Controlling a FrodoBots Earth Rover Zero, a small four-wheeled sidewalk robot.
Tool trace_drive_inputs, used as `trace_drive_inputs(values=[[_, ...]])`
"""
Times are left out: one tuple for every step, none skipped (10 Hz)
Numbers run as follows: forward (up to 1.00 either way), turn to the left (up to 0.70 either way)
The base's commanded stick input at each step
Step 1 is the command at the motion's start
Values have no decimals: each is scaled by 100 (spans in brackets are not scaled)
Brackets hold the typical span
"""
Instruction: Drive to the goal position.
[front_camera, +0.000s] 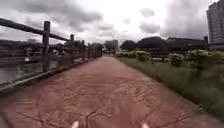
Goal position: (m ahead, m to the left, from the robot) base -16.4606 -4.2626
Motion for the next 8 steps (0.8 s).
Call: trace_drive_inputs(values=[[70,0],[70,0],[70,0],[70,0],[70,0],[70,0],[70,0],[70,0]])
